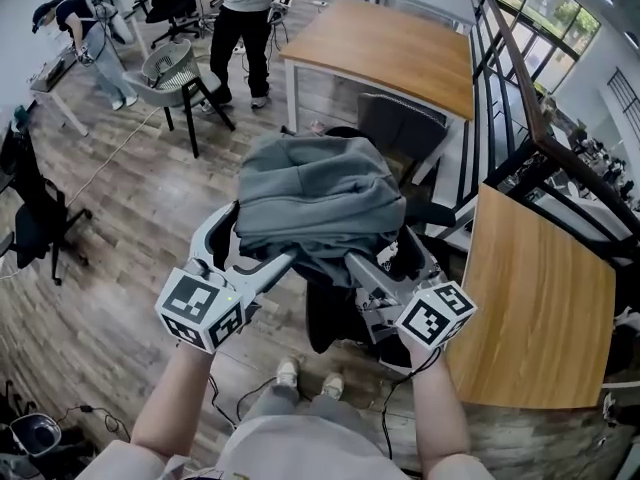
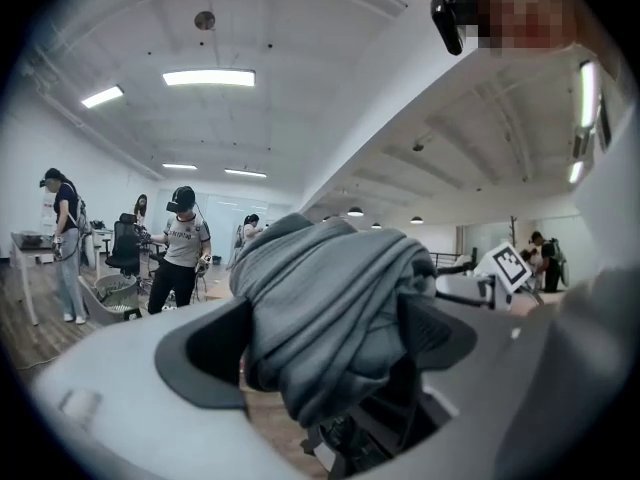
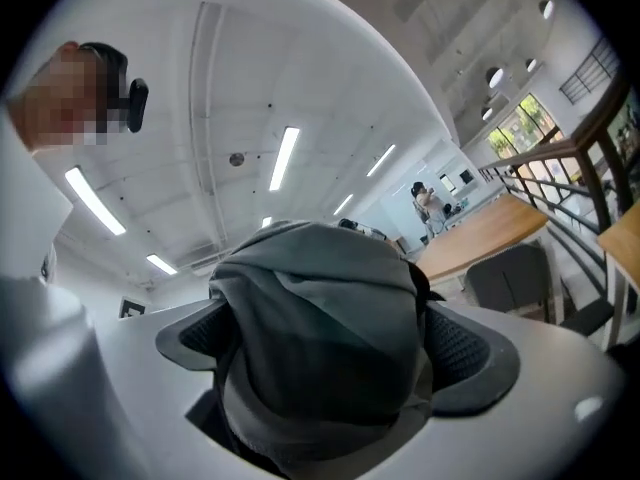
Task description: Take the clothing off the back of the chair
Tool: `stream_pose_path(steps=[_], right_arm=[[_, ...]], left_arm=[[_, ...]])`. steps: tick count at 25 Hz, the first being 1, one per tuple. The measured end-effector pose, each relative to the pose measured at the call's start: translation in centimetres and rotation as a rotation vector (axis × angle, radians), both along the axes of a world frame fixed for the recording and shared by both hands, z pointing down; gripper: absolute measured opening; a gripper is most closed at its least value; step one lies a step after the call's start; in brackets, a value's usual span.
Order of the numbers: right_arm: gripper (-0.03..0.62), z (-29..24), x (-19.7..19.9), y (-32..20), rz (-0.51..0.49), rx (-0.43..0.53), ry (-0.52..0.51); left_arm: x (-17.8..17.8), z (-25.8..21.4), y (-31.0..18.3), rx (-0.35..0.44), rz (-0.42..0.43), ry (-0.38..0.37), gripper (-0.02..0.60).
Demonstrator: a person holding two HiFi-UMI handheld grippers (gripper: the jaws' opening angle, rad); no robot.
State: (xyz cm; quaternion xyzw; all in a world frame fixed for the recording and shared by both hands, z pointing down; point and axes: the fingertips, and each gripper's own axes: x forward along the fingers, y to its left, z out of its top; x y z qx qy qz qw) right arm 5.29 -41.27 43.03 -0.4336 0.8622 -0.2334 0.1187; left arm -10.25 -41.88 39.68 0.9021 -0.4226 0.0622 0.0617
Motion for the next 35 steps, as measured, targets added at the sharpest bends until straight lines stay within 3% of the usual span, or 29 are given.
stream_pose_path(steps=[5,10,14,17,20,24,26,29,35], right_arm=[[0.6,2.8,-2.9,-0.8,-0.103,-0.067,-0.055],[0.57,3.6,-4.0,-1.8,-0.115,-0.096,-0.111],[0.486,4.1,-4.3,-2.1,-0.113,-0.113,-0.138],[0.363,3.7,-4.3,-2.3,-0.102,-0.106,-0.133],[0.241,3.3,-4.0,-2.0,-0.096,-0.09,-0.119],[0.144,2.6,-3.9,-1.5,-0.11,-0.041,-0.049],[0.133,2.0,-4.0,-1.3,-0.113,-0.01,0.005],[0.127,0.4,-4.1,-1.0,-0.113,0.046,0.054],[0.124,-5.2,-3.4,-0.2,-0.08,0.158,0.063]], left_arm=[[0.4,0.6,-0.5,-0.032,0.047,0.055,0.46],[0.3,1.0,-1.1,-0.058,0.065,0.118,0.445],[0.3,1.3,-1.3,-0.079,0.074,0.156,0.404],[0.4,1.3,-1.6,-0.084,0.073,0.161,0.378],[0.8,1.2,-1.6,-0.076,0.075,0.148,0.339],[1.1,0.8,-1.2,-0.034,0.068,0.087,0.288],[1.1,0.3,-0.9,0.001,0.063,0.056,0.242],[1.3,-1.2,-0.5,0.037,0.061,0.068,0.183],[2.1,-6.0,0.5,0.119,0.101,0.11,0.161]])
